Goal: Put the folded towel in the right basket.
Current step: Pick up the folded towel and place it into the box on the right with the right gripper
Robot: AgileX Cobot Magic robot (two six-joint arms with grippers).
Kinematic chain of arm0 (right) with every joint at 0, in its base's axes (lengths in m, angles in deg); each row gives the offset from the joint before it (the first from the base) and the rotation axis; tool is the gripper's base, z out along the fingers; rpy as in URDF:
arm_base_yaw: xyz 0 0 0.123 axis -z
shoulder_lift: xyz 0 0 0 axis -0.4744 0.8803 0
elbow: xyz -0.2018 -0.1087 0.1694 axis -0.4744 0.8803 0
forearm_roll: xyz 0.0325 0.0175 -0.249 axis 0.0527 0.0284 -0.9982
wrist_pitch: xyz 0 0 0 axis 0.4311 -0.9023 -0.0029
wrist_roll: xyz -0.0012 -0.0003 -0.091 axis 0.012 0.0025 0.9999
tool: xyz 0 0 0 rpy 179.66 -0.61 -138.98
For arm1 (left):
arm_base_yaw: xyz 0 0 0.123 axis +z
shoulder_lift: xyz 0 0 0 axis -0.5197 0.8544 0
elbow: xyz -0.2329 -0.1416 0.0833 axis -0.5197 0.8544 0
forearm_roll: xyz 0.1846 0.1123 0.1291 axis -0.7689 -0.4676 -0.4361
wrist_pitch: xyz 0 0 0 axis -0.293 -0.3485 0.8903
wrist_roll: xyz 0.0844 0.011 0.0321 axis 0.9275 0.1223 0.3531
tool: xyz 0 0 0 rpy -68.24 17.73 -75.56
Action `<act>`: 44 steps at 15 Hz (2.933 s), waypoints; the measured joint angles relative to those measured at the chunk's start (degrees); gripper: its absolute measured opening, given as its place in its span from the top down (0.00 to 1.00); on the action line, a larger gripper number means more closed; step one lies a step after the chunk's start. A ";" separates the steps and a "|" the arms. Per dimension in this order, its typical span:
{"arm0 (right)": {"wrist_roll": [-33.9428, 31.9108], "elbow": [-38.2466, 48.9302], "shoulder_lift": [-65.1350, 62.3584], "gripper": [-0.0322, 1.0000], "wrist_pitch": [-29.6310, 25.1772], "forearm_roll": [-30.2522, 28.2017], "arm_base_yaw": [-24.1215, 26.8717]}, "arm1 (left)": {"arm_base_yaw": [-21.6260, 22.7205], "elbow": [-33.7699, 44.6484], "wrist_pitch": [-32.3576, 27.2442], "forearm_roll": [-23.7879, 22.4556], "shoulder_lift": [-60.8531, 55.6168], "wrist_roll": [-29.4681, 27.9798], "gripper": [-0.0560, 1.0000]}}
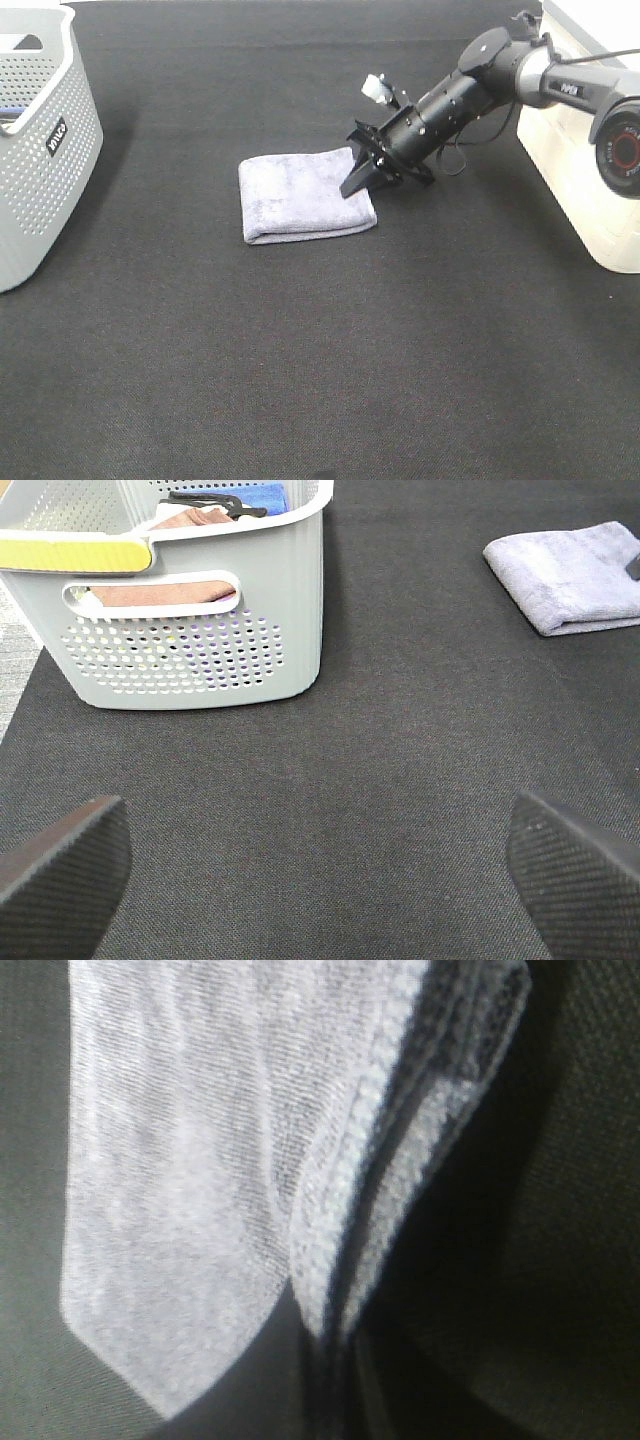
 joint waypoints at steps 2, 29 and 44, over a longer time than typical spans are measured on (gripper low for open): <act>0.40 -0.46 -4.13 0.92 -0.57 -0.74 0.00 | 0.00 0.00 0.00 0.00 0.00 0.00 0.03; -7.51 13.58 -36.44 0.85 -3.72 -31.80 27.22 | 0.00 0.00 0.00 0.00 0.00 0.00 0.03; -11.97 22.17 -52.25 0.29 -3.61 -33.98 13.81 | 0.00 0.00 0.00 0.00 0.00 0.00 0.03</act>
